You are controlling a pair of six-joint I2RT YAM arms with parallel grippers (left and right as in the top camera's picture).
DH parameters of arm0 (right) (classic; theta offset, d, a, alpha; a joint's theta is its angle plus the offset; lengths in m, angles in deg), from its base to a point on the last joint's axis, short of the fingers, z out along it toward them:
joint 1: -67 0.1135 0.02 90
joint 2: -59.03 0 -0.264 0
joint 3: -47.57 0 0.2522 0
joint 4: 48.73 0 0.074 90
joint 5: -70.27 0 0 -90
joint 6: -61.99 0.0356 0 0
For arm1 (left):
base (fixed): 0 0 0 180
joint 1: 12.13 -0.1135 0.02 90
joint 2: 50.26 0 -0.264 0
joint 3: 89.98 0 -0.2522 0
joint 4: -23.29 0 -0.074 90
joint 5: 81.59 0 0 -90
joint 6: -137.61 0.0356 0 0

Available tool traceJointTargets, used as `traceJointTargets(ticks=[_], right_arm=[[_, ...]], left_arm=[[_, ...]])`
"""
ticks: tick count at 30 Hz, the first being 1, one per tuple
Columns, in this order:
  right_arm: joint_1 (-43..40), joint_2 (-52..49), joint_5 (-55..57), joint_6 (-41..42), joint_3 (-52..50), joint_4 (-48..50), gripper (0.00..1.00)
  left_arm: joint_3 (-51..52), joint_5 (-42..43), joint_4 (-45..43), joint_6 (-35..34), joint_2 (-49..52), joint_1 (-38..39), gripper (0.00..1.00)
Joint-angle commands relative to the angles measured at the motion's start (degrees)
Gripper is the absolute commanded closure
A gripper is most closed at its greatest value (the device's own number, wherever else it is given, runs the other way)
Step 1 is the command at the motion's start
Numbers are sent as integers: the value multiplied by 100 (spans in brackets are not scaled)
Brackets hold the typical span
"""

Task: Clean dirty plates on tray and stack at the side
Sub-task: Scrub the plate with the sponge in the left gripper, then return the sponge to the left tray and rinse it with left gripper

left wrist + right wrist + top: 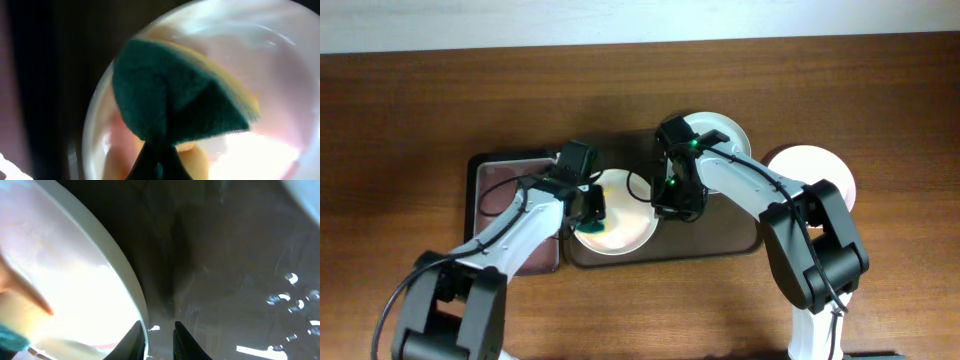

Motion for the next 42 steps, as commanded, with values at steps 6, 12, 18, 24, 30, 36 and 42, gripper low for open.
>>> traceJointTargets(ticks=[6, 12, 18, 24, 30, 36, 42], right_arm=[[9, -103, 284, -87, -48, -81, 62], [219, -107, 339, 229, -68, -44, 67], [223, -107, 376, 229, -68, 116, 88], [223, -107, 938, 201, -68, 186, 96], [223, -31, 1099, -210, 131, -39, 96], [223, 745, 1993, -693, 398, -461, 96], [223, 826, 1580, -807, 367, -881, 96]], left_arm=[[-450, -269, 1005, 490, -1432, -389, 100], [-319, -269, 1202, 737, -1080, -1106, 100], [-315, -780, 1121, 820, 15, -1294, 100], [-315, -1167, 494, 822, 433, -1296, 100], [-321, -1534, 551, 822, 431, -1296, 49], [-315, -1534, 535, 817, 481, -1294, 43], [-315, -1532, 522, 815, 699, -1294, 40]])
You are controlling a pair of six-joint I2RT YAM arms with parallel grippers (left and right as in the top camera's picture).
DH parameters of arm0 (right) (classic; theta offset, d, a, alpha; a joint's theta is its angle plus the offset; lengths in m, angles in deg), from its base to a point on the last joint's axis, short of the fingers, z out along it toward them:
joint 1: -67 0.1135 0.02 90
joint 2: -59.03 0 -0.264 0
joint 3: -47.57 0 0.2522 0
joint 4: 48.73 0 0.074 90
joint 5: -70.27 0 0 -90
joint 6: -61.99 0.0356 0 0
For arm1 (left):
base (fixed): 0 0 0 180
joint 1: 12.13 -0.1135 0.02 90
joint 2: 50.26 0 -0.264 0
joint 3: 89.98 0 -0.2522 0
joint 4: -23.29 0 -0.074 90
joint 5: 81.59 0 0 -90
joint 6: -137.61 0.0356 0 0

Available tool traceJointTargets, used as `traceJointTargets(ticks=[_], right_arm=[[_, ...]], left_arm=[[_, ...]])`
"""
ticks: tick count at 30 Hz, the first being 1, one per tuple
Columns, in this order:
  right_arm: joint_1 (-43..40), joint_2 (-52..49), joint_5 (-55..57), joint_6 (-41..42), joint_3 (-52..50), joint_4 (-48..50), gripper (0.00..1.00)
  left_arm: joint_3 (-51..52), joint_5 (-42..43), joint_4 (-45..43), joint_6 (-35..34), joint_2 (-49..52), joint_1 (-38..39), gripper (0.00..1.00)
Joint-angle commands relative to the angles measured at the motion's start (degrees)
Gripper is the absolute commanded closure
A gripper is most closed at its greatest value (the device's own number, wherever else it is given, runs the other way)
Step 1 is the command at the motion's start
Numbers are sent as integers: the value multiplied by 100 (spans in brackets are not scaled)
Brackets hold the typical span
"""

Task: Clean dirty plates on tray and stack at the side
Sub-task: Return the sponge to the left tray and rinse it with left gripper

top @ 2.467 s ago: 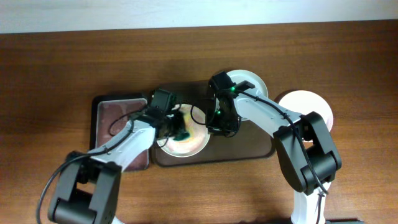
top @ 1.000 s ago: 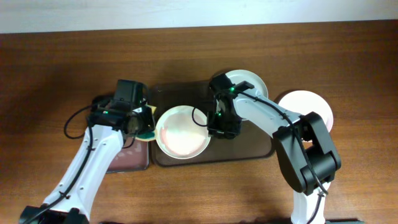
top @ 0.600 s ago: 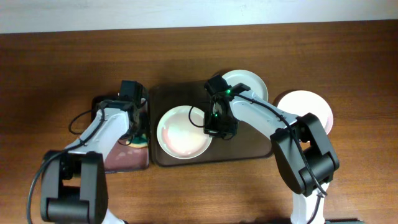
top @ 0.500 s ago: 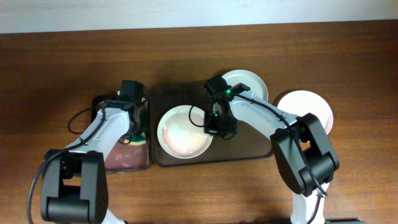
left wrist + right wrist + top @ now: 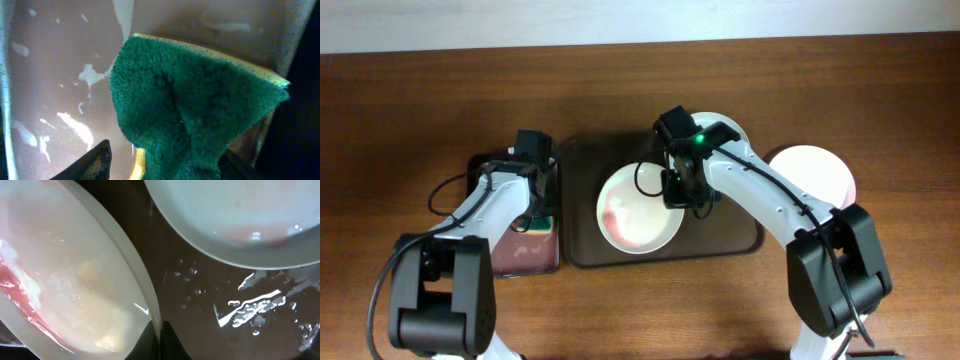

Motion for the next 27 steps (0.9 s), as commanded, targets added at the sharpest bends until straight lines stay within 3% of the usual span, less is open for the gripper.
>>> traceJointTargets(ticks=[1, 10, 17, 18, 19, 22, 23, 24, 27], right_arm=[[22, 44, -372, -72, 20, -72, 96], [22, 33, -579, 52, -957, 844, 96], [22, 31, -581, 356, -1506, 1493, 96], [22, 31, -581, 356, -1506, 1497, 96], [22, 31, -586, 356, -1506, 1497, 96], [22, 31, -651, 356, -1506, 1497, 96], [22, 31, -693, 356, -1506, 1497, 96], [22, 31, -688, 356, -1506, 1497, 96], [22, 31, -688, 356, -1506, 1497, 95]], left_arm=[[24, -142, -4, 7, 157, -28, 40], [24, -149, -116, 9, 232, -31, 31], [24, -210, -612, 9, 516, -28, 32], [24, -205, -697, 9, 520, -28, 37], [24, -205, -761, 9, 520, -28, 51], [24, -208, -872, 11, 520, -28, 72], [22, -212, -890, 13, 520, -28, 95], [22, -212, -885, 13, 520, -31, 100], [-57, -363, -721, 264, 407, -31, 100]])
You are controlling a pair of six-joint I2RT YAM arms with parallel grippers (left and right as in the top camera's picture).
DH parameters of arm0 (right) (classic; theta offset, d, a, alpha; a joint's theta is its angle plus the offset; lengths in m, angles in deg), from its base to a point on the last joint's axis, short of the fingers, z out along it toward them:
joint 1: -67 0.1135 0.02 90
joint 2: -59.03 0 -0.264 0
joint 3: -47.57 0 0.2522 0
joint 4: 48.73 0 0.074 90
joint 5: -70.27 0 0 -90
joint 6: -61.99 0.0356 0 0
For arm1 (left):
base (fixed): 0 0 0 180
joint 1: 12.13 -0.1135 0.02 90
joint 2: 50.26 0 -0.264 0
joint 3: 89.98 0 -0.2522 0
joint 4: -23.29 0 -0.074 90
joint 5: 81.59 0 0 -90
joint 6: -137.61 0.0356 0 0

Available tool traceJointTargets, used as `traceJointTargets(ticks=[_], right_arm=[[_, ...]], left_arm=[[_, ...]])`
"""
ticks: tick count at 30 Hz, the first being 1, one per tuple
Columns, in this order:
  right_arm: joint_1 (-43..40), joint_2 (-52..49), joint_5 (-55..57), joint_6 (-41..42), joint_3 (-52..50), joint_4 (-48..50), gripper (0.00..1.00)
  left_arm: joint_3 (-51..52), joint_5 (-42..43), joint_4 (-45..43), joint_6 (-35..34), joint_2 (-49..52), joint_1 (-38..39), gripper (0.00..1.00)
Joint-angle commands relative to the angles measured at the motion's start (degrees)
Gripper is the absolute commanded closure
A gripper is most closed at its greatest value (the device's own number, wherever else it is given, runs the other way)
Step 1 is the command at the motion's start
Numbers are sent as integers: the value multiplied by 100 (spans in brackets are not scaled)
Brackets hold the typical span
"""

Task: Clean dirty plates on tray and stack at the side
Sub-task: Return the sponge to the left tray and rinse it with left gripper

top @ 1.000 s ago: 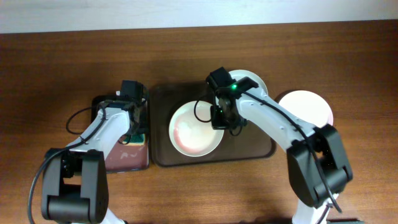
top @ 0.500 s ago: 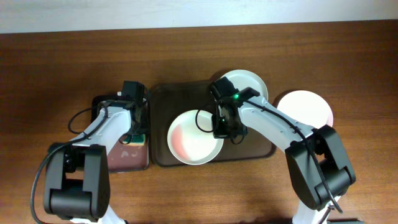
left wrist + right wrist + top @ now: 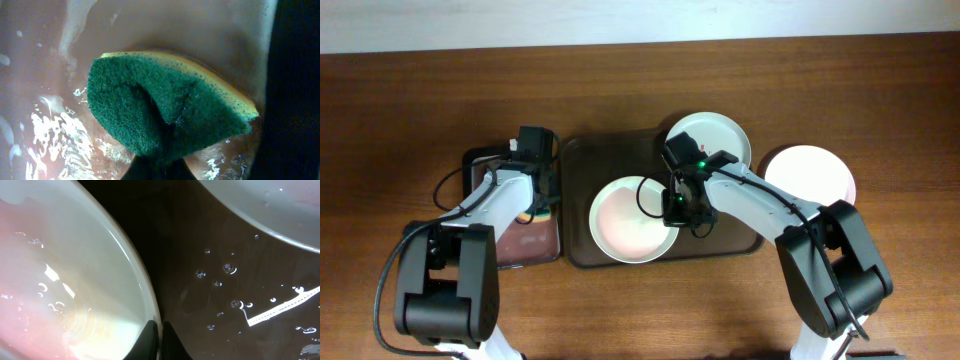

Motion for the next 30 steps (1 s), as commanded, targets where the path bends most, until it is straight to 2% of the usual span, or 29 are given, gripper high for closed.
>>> traceJointTargets(ticks=[1, 2, 3, 4, 7, 11, 12, 15, 16, 17, 18, 22, 23, 24, 25, 27, 28, 29, 30], right_arm=[[26, 20, -55, 20, -127, -17, 89], [26, 20, -55, 22, -127, 2, 76], [26, 20, -55, 22, -127, 17, 75], [26, 20, -57, 22, -127, 24, 75], [26, 20, -57, 22, -127, 15, 75], [26, 20, -59, 22, -127, 17, 75], [26, 20, -59, 22, -127, 15, 76], [26, 20, -59, 22, -127, 15, 76], [26, 20, -59, 22, -127, 15, 76], [26, 20, -59, 22, -127, 13, 76], [26, 20, -59, 22, -127, 13, 76], [26, 20, -59, 22, -127, 15, 74], [26, 20, -57, 22, -127, 20, 63], [26, 20, -57, 22, -127, 20, 60], [26, 20, -55, 22, -127, 20, 60], [26, 17, -57, 24, -127, 44, 60], [26, 7, -57, 24, -127, 63, 60], [26, -44, -81, 28, -127, 76, 64], [26, -103, -151, 26, -127, 96, 76]], left_arm=[[-98, -295, 328, 295, -42, -37, 100], [-133, -286, 446, 308, -138, -35, 82], [-142, -273, 535, 308, -229, -35, 58], [-142, -219, 695, 306, -313, -35, 46], [-136, 160, 1266, 306, -326, -35, 41], [-131, 225, 1462, 306, -326, -35, 39], [-131, 227, 1521, 304, -326, -35, 40], [-63, 584, 1585, 304, -326, -35, 62], [-61, 697, 1628, 306, -326, -35, 76], [-61, 695, 1648, 306, -326, -35, 94], [-63, 695, 1650, 306, -326, -35, 99], [-337, 673, 1740, 306, -446, -85, 100], [-450, 673, 1792, 306, -551, -98, 76], [-527, 675, 1825, 304, -638, -98, 38], [-577, 723, 1840, 304, -741, -98, 26], [-577, 1014, 1917, 302, -874, -98, 25], [-575, 1117, 1998, 302, -872, -98, 21], [-553, 1235, 2081, 302, -872, -98, 19], [-551, 1235, 2149, 302, -872, -94, 19]])
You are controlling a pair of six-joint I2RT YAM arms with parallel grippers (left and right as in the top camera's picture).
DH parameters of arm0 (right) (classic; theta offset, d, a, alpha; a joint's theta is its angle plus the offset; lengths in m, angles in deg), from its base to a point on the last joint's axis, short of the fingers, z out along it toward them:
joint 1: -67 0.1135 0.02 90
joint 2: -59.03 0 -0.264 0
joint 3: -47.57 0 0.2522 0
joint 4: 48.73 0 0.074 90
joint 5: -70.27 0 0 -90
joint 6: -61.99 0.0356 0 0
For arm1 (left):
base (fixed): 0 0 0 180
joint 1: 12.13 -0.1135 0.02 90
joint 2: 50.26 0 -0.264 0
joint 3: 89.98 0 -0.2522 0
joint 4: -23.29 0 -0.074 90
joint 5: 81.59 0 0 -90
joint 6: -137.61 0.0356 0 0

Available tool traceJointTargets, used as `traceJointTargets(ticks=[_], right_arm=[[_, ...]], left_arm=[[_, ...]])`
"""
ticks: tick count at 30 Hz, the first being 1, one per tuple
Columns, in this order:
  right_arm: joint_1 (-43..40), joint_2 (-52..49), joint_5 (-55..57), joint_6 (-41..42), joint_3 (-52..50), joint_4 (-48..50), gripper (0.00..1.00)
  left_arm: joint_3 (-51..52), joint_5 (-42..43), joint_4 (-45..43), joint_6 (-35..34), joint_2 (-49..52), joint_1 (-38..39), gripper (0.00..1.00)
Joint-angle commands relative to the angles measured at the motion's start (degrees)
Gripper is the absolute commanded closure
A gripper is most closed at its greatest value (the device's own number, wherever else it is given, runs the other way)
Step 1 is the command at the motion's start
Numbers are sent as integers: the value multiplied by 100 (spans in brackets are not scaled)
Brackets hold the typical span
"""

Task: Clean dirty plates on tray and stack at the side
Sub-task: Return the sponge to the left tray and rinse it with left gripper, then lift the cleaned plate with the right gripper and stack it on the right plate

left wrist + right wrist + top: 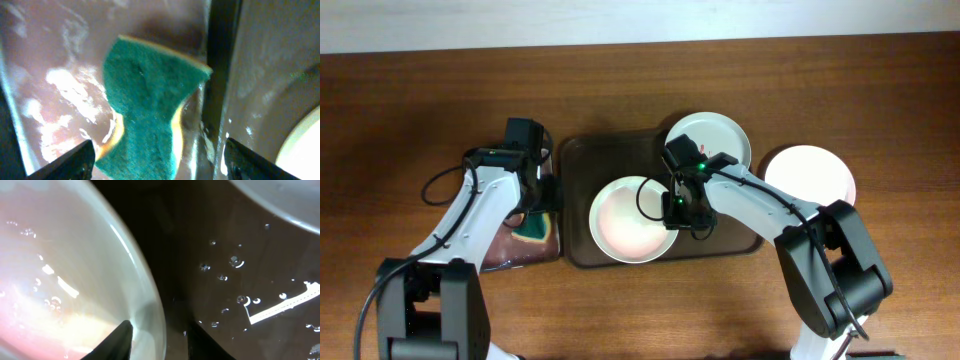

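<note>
A white plate (625,222) lies on the dark brown tray (590,160); in the right wrist view its wet rim (150,300) runs between my fingers. My right gripper (682,212) stands open astride that rim, its jaws apart (160,340). A second plate (708,140) sits at the tray's back right. The green sponge (150,100) lies loose in the wet basin (510,250), also seen from overhead (533,228). My left gripper (157,167) hangs open over it, fingers wide on either side.
A white plate (810,175) rests on the wooden table to the right of the tray. The basin's wall and the tray's edge (220,75) stand side by side under my left wrist. Water drops lie on the tray floor (240,280).
My left gripper was shut on the sponge in the basin and is now open, with the sponge lying loose. My right gripper was shut on the plate's rim and now stands open around it.
My left gripper held the sponge on the tray's plate while my right was at its rim. Then the left had the sponge in the basin and the right was shut on the rim of the red-smeared plate. By now the plate shows no smear and both grippers are open.
</note>
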Motion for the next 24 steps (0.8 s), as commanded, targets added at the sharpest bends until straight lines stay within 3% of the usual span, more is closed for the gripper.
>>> traceJointTargets(ticks=[1, 2, 3, 8, 10, 16, 24], right_arm=[[26, -155, -160, 35, -42, 79, 80], [26, -234, -229, 35, -42, 111, 93], [26, -236, -240, 33, -42, 129, 96], [-87, 138, 31, -308, 417, -79, 96], [-76, 426, 925, -562, 938, -601, 96], [254, 691, 3287, -743, 1810, -1705, 96], [1528, 691, 6085, -745, 2210, -1687, 96]], left_arm=[[-33, 286, 155, 0, -66, -28, 19], [-33, 284, 164, 0, -66, -28, 19], [-33, 284, 168, 0, -66, -28, 19], [-33, 284, 249, 0, -66, -28, 18], [-33, 284, 247, 0, -66, -28, 13], [-33, 284, 166, 0, -66, -28, 10], [-33, 286, 162, 0, -66, -28, 8]])
